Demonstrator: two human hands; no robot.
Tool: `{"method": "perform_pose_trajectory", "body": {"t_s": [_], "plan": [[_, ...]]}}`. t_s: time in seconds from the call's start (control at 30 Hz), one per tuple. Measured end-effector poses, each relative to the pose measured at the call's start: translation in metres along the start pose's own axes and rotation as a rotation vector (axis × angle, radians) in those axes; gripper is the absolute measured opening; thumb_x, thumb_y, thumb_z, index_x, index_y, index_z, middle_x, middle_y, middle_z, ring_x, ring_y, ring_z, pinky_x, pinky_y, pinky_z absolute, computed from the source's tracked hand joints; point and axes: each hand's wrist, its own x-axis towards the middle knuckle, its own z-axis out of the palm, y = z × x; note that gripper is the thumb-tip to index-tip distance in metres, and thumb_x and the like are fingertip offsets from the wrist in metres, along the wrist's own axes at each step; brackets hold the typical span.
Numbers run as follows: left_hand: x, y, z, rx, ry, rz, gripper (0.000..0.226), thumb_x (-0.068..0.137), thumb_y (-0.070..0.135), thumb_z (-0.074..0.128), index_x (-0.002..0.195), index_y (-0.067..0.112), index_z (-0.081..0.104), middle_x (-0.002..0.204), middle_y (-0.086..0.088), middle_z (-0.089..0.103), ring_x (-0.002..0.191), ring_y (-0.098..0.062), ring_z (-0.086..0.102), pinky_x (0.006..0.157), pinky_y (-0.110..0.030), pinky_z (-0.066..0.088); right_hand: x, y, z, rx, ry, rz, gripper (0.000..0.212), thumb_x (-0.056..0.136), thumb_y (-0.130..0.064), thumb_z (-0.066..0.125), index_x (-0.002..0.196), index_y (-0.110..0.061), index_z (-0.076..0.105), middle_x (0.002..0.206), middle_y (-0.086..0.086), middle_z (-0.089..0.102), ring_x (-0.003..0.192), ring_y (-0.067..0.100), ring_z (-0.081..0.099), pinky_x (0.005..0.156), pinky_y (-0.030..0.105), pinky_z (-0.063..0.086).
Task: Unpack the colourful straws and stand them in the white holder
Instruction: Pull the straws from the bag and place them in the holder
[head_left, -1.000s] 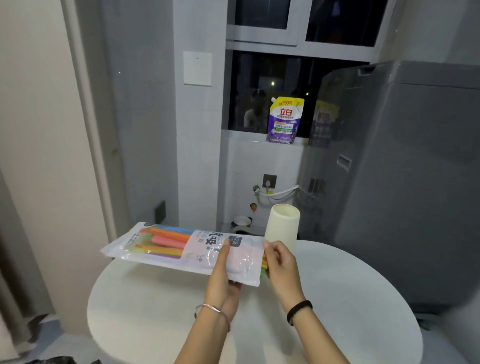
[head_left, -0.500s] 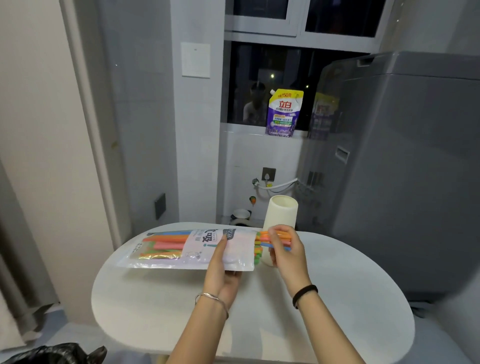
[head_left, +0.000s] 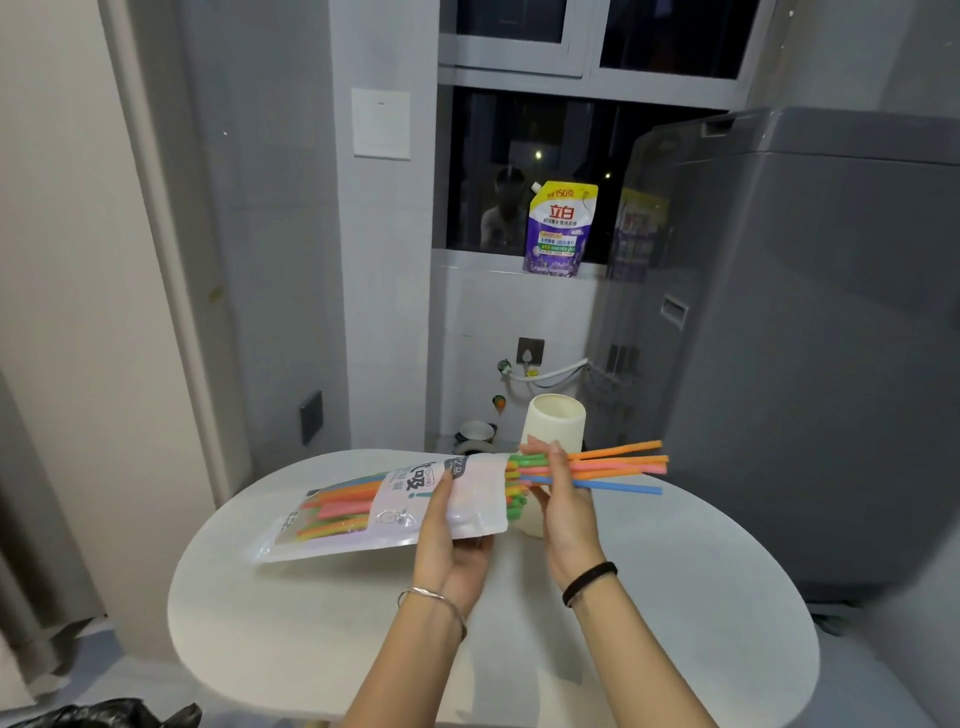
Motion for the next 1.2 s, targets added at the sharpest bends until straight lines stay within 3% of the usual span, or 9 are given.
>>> {"method": "perform_pose_trajectory", "body": {"t_s": [0.17, 0.27, 0.4, 0.47, 0.57, 0.63, 0.77, 0.9, 1.2], "plan": [[0.003, 0.006, 0.005, -0.074, -0.015, 0.031, 0.014, 0.089, 0.021, 0.062, 0.101, 0.015, 0.063, 0.08, -0.005, 0.077, 0.067, -0.015, 0.074, 0.053, -0.026, 0.058, 0.011, -0.017, -0.002, 0.136, 0.113, -0.134, 0.03, 0.094, -0.032, 0.049, 0.094, -0.011, 0.07, 0.092, -0.003, 0.073, 0.082, 0.003, 0.068, 0.068, 0.013, 0.051], [0.003, 0.0, 0.012, -0.07, -0.041, 0.015, 0.015, 0.09, 0.022, 0.06, 0.102, 0.013, 0.063, 0.081, -0.007, 0.077, 0.067, -0.017, 0.074, 0.052, -0.027, 0.057, 0.014, -0.014, 0.012, 0.061, -0.012, -0.003, 0.021, 0.086, -0.029, 0.064, 0.098, -0.013, 0.07, 0.093, 0.002, 0.073, 0.085, 0.014, 0.069, 0.074, 0.026, 0.056], [0.01, -0.002, 0.02, -0.069, -0.031, -0.006, 0.016, 0.089, 0.022, 0.061, 0.102, 0.013, 0.063, 0.081, -0.009, 0.077, 0.066, -0.019, 0.074, 0.051, -0.028, 0.057, 0.025, -0.018, 0.019, 0.03, -0.038, 0.049, 0.035, 0.094, -0.033, 0.05, 0.103, -0.007, 0.071, 0.103, 0.005, 0.071, 0.094, 0.018, 0.066, 0.08, 0.028, 0.052], [0.016, 0.003, 0.022, -0.089, -0.028, -0.017, 0.014, 0.09, 0.023, 0.06, 0.099, 0.012, 0.064, 0.079, -0.009, 0.077, 0.065, -0.019, 0.074, 0.052, -0.029, 0.058, 0.035, -0.036, 0.015, 0.096, -0.003, -0.028, 0.044, 0.096, -0.034, 0.046, 0.068, -0.018, 0.076, 0.105, 0.008, 0.072, 0.102, 0.019, 0.063, 0.084, 0.027, 0.048], [0.028, 0.008, 0.029, -0.124, 0.001, -0.04, 0.012, 0.089, 0.023, 0.062, 0.093, 0.012, 0.065, 0.073, -0.008, 0.076, 0.065, -0.02, 0.073, 0.056, -0.034, 0.06, 0.053, -0.067, 0.013, 0.227, 0.03, -0.102, 0.062, 0.095, -0.032, 0.048, 0.034, -0.021, 0.051, 0.052, -0.004, 0.063, 0.061, 0.013, 0.063, 0.068, 0.03, 0.054], [0.037, 0.009, 0.033, -0.13, 0.019, -0.047, 0.011, 0.088, 0.022, 0.064, 0.094, 0.013, 0.064, 0.072, -0.008, 0.076, 0.077, -0.021, 0.071, 0.062, -0.035, 0.06, 0.064, -0.086, 0.012, 0.341, 0.077, -0.151, 0.057, 0.094, -0.03, 0.051, 0.04, -0.023, 0.038, 0.036, -0.008, 0.037, 0.038, 0.009, 0.043, 0.05, 0.026, 0.045], [0.055, 0.011, 0.04, -0.123, 0.042, -0.035, 0.009, 0.087, 0.022, 0.065, 0.092, 0.014, 0.064, 0.075, -0.006, 0.075, 0.087, -0.019, 0.065, 0.08, -0.032, 0.056, 0.085, -0.125, 0.011, 0.413, 0.127, -0.228, 0.052, 0.093, -0.027, 0.051, 0.047, -0.021, 0.029, 0.034, -0.009, 0.026, 0.031, 0.007, 0.025, 0.036, 0.018, 0.028], [0.067, 0.014, 0.044, -0.119, 0.061, -0.02, 0.009, 0.087, 0.022, 0.064, 0.092, 0.014, 0.063, 0.094, -0.005, 0.068, 0.09, -0.019, 0.063, 0.09, -0.032, 0.05, 0.099, -0.155, 0.011, 0.376, 0.144, -0.28, 0.05, 0.093, -0.027, 0.05, 0.048, -0.019, 0.029, 0.033, -0.009, 0.026, 0.029, 0.006, 0.023, 0.033, 0.016, 0.022], [0.083, 0.015, 0.055, -0.033, 0.058, -0.006, 0.012, 0.086, 0.022, 0.065, 0.096, 0.015, 0.06, 0.094, -0.005, 0.067, 0.085, -0.017, 0.063, 0.082, -0.029, 0.052, 0.119, -0.199, 0.01, 0.284, 0.161, -0.378, 0.045, 0.093, -0.027, 0.052, 0.053, -0.019, 0.032, 0.033, -0.01, 0.028, 0.028, 0.005, 0.025, 0.032, 0.016, 0.023]]}}
